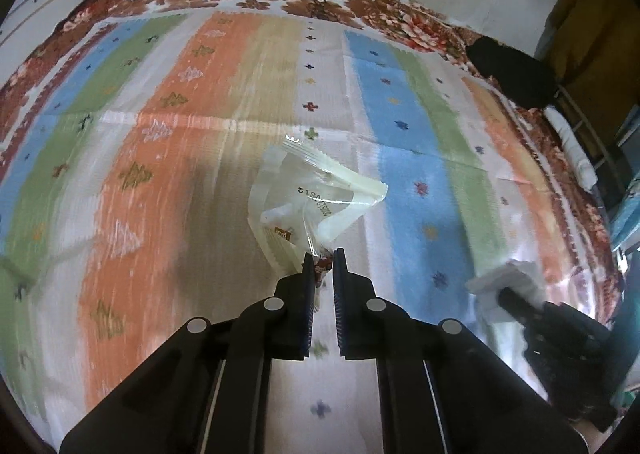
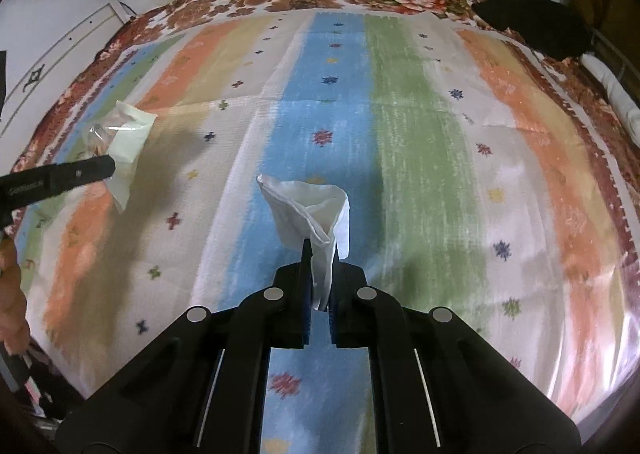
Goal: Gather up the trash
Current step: 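Lift the wrapper and tissue and carry both over the bin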
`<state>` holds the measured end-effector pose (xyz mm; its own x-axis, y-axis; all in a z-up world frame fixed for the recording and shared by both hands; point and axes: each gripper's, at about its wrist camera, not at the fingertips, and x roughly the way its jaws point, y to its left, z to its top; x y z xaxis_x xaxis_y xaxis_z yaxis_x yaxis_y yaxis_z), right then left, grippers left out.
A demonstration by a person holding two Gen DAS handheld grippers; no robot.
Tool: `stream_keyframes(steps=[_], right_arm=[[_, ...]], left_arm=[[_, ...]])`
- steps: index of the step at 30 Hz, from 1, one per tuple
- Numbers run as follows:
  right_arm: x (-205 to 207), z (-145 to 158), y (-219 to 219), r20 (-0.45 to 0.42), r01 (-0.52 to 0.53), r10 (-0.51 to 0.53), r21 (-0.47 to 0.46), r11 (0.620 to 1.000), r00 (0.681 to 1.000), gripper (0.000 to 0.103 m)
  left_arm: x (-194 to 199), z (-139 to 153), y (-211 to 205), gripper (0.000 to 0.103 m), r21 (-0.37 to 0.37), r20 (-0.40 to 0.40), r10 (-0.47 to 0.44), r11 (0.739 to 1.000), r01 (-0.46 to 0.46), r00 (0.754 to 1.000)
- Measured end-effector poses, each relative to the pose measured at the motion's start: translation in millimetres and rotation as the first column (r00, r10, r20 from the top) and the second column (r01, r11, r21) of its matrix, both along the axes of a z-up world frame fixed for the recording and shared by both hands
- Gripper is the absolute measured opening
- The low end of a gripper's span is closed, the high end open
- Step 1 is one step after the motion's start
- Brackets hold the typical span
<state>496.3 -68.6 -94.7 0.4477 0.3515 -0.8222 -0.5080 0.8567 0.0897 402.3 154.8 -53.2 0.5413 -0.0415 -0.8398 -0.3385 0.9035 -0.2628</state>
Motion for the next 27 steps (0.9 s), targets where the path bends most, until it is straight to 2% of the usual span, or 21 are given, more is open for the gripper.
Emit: stream_keyframes(steps=[2,6,20,27], right_arm=[[-10.3,3.0,-0.6,0.005,-0.015,0.015,-0.005,1.0,1.0,0.005],[-32.6,10.8,-9.2,-0.004,-0.029,0.029,0.003,1.0,1.0,0.005],[-111.8,64.4,-39.9,0.059,-0.109,0.106,0.056,0.992,0.993,0.005],[-141.3,75.2,-53.6,0.045,-0.11,0.106,0.075,0.991,0.993,0.005]], left_arm=[[-13.7,5.0,-7.7,0.008,-0.013,0.007,-0.003,1.0,0.003,1.0],[-35.1,9.9,-21.5,0.008,0.012,0.002,-0.026,1.0,0.026,1.0],[-102.1,48.7,-50.4,0.007,-0.099,0.046,-0.04,0.994,0.045,0.998],[-144.9,63.2,-67.3,0.007,-0.132,0.064,-0.046,0.99,0.054,0.997]])
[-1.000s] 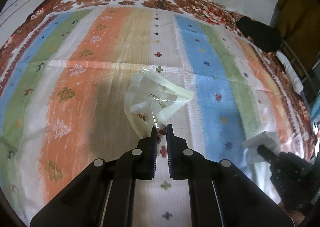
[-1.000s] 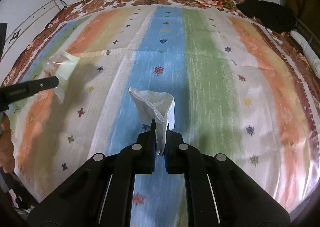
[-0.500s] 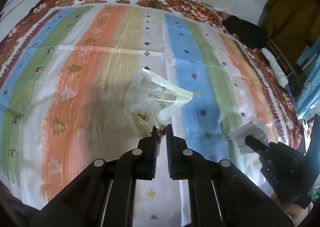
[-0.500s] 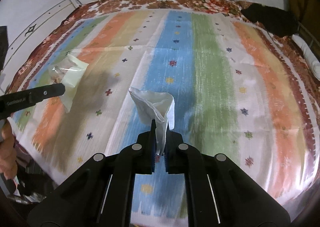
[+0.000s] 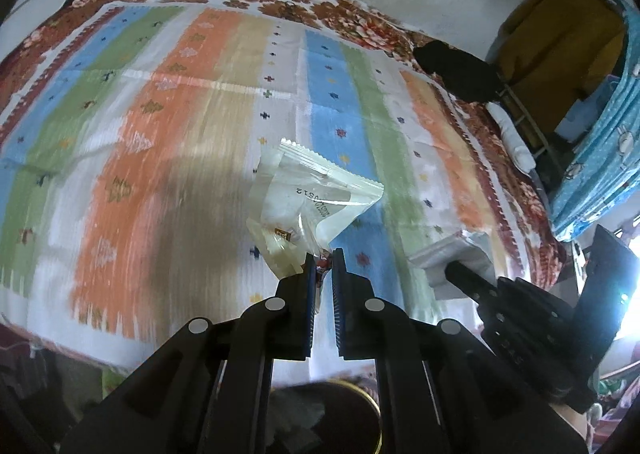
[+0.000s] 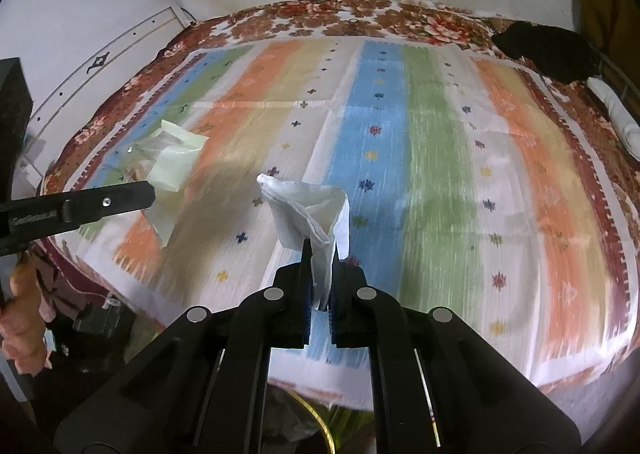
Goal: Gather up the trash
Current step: 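Lift the wrapper and tissue and carry both over the bin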
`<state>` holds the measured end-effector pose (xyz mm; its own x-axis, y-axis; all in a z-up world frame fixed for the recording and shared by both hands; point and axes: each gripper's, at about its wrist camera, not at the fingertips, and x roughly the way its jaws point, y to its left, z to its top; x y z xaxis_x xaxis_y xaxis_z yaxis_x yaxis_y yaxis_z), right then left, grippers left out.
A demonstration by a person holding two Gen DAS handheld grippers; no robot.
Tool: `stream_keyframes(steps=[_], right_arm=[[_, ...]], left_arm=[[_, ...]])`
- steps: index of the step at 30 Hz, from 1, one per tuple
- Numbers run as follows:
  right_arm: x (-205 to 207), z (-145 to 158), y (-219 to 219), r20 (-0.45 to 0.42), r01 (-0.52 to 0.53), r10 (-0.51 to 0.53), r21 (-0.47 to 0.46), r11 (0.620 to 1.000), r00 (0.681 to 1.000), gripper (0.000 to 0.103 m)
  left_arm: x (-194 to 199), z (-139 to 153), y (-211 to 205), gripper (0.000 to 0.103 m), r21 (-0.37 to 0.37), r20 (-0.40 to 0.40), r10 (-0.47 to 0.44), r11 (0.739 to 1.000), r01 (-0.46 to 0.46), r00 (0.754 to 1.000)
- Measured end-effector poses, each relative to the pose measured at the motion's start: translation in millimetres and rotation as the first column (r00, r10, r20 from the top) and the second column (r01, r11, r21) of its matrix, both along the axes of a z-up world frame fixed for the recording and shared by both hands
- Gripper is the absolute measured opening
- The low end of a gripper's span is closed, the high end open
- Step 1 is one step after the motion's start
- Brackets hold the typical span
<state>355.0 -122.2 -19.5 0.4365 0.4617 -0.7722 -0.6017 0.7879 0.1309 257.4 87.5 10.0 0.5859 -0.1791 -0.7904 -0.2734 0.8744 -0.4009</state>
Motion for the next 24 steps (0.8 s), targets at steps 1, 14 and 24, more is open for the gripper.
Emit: stream_keyframes(steps=[1,14,24], right_arm=[[-4.1,0.6,-2.4,-0.004,0.0,0.0,0.002,1.0,1.0,0.005],[-51.5,5.6,-34.1,-0.03,0.025,-0.024,0.044,0.999,0.999,0.005],[-103.0,-0.2,-44.4,-0.038,-0.015,0.018,0.062,0.998,0.999,0.005]], left_arm=[[-4.6,0.9,-1.1,0.007,-0.003,0.002,-0.003,1.0,0.003,1.0],[-72.2,6.1,-28.4,0.007,-0.058,0.054,-0.055,0.997,0.058,0.997],[-111.4,-0.9,-42.9,0.007,-0.093,0.076,-0.085,0.991,0.092,0.993]])
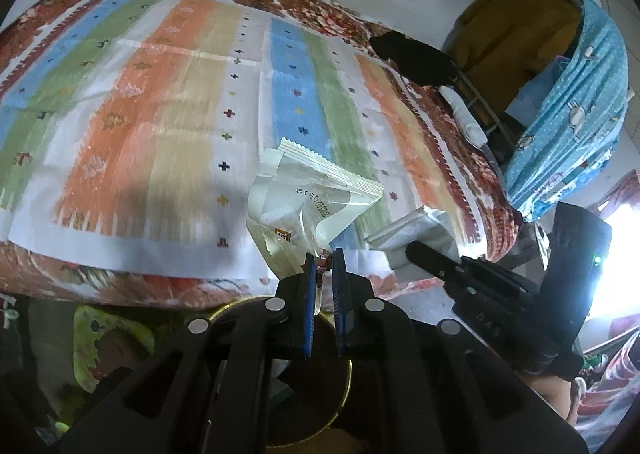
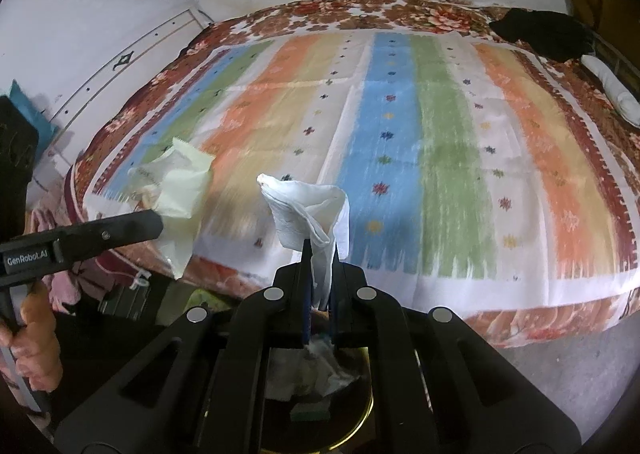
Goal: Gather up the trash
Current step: 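Lift the wrapper and tissue and carry both over the bin, then open both tools to drop the wrapper and tissue into the bin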
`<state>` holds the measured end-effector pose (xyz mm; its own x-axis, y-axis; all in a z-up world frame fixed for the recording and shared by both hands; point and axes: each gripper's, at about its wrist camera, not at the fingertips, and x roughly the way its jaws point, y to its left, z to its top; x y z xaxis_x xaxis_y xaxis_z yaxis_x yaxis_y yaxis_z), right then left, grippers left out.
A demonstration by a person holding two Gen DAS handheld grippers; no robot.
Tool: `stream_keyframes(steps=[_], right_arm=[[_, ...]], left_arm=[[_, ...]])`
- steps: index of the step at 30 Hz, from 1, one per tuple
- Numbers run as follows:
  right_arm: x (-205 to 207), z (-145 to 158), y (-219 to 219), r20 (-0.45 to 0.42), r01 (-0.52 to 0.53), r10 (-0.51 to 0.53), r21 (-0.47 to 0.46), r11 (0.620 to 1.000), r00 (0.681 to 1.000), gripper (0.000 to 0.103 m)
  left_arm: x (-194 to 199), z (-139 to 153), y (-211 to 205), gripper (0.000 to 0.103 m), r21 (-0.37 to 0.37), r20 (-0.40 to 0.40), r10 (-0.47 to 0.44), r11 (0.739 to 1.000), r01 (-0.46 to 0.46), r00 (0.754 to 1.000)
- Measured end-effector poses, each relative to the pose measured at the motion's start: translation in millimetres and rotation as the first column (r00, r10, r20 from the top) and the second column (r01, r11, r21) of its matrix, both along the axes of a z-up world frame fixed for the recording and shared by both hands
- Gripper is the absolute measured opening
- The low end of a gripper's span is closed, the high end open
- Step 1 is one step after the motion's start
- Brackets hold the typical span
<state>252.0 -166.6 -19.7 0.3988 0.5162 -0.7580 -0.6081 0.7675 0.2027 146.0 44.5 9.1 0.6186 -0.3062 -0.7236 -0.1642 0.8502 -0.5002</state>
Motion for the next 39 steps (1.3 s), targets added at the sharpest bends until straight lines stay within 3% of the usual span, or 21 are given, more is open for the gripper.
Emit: stream_keyframes(steps=[10,15,24,29,33,39], right_arm=[[-39.6,-14.9,-14.3,-0.034,0.002,-0.001,0.021,1.0,0.999,0.005],[-56.7,-21.9,-16.4,-0.038,0.004,-0.003,0.014,1.0,0.999,0.005],[-85.3,-42.2,-17.3,-0.079,-0.015,0.016,0.004,1.0,0.997,0.005],[-101.0,-52.9,-22.2,-0.106,-0.017,0.018,0.004,1.0,0.994,0.005],[-110.7,-66.2,-17.9,-0.139,-0.023,0.019,-0.025,0.999,0.99,0.005],[-114.8,-80.4,-15.6,-0.188,-0.022,0.012,-0.051,0.998,0.982,0.005]], left_arm=[[-38.8,-16.3,-14.3,0.007,-0.023,-0.001,-0.02,1.0,0.02,1.0],[-56.2,-31.0,-13.5,0.007,-0.036,-0.03,0.012,0.999,-0.013,0.999],[-80.2,-53.5,-24.7,0.007,-0.067,-0.071,-0.007,0.998,0.002,0.997],[-90.2,-68.4,-33.6,0.008,-0.053,-0.114,-0.014,0.999,0.008,0.993],[-96.3,-82.9,-35.7,0.008,-0.087,-0.167,-0.018,0.996,0.004,0.986],[-98.3,-91.9,-34.0,0.008,-0.063,-0.205,0.0,0.998,-0.013,0.979]])
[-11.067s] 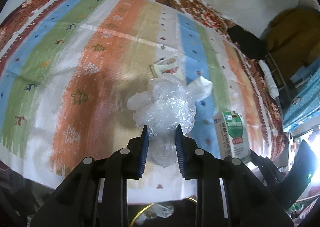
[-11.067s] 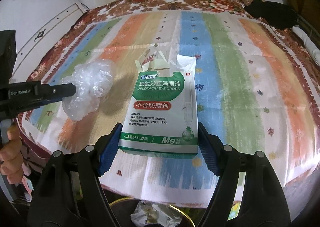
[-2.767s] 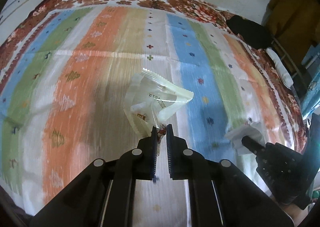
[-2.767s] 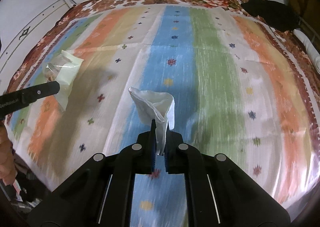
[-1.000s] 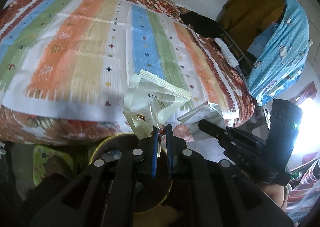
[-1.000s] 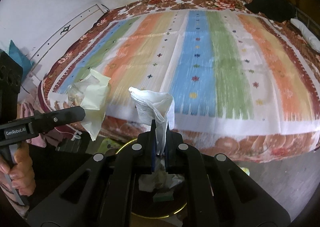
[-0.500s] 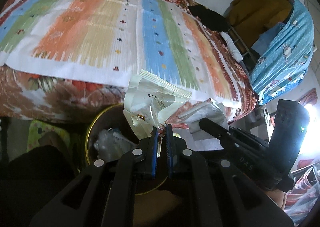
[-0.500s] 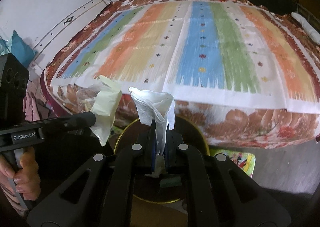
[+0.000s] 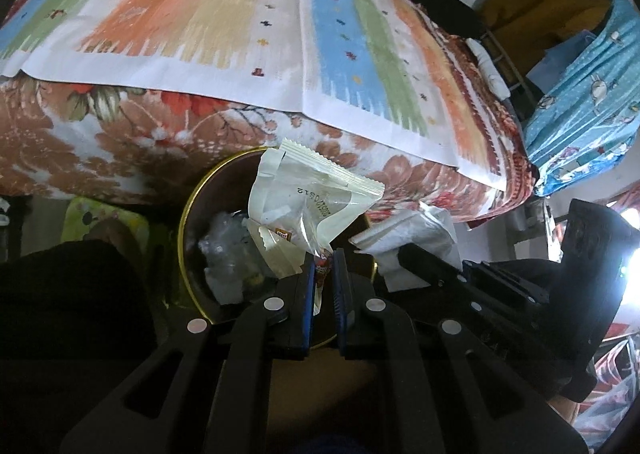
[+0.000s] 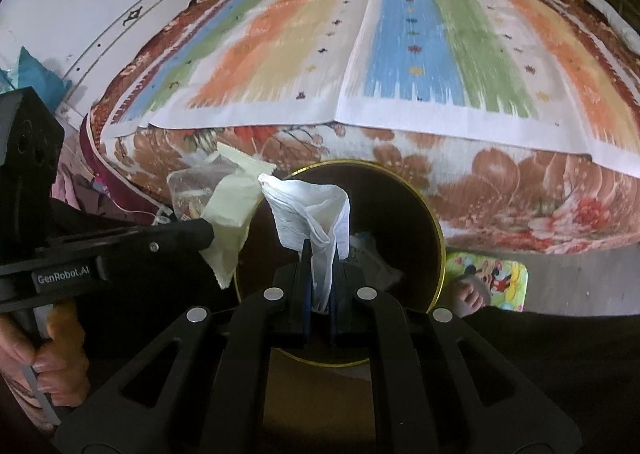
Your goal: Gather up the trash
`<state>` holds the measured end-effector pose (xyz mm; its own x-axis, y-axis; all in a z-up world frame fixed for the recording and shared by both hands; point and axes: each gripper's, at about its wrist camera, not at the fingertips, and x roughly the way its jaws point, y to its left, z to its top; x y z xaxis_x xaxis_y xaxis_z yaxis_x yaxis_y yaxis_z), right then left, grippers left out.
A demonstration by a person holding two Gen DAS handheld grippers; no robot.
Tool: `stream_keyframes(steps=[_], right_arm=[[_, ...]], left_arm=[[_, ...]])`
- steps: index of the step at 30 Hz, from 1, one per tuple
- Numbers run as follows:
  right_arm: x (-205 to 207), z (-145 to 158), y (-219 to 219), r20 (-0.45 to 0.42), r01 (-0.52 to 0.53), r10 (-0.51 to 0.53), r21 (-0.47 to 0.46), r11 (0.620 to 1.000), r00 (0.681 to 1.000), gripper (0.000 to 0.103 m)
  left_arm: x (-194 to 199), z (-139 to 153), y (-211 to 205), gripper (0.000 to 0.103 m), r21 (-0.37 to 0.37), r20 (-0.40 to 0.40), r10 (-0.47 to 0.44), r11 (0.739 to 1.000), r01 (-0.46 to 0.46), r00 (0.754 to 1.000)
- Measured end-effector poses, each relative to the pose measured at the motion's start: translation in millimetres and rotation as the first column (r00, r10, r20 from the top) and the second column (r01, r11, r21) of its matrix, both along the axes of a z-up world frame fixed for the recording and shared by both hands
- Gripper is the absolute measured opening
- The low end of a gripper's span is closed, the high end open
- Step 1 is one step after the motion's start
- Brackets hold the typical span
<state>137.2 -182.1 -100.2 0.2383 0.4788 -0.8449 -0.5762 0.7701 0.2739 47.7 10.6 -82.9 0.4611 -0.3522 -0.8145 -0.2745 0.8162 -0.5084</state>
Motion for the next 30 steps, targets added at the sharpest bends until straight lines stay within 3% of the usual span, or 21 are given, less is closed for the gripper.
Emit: stream_keyframes(steps=[7,10,18,25,30], right_arm=[[6.2,-8.9,0.7,-0.041,0.021,-0.022,-0.023,1.0,0.999,0.008],[9.4,-13.6,0.8,-0.063,0.033,-0.035,-0.034,0.999,0.997,0.01],[14.7,-14.0,-2.4,-0.081,0.058,-0.06,-0.018,0.998,0.995,0.032],[16.1,-11.3,-6.1,-0.098,0.063,-0.062,0.008,0.998,0.993,0.037],[13.2,-2.2,-11.7,-0.079,0.06,-0.058,0.028,0.998,0.995,0.046]], left_arm=[[3.1,-9.8,2.1,0.009,-0.013,-0.046,0.013,1.0,-0.014,0.999],[6.3,-14.4,1.8,0.019,-0.026,-0.064,0.022,0.999,-0.023,0.998],[7.9,-11.4,3.8,0.032,-0.001,-0.057,0.042,0.999,-0.043,0.997],[7.7,-0.4,0.3,0.039,0.077,-0.024,0.025,0.997,-0.023,0.999],[5.7,7.9,-3.0,0.046,0.081,-0.018,-0.041,0.996,0.043,0.999]])
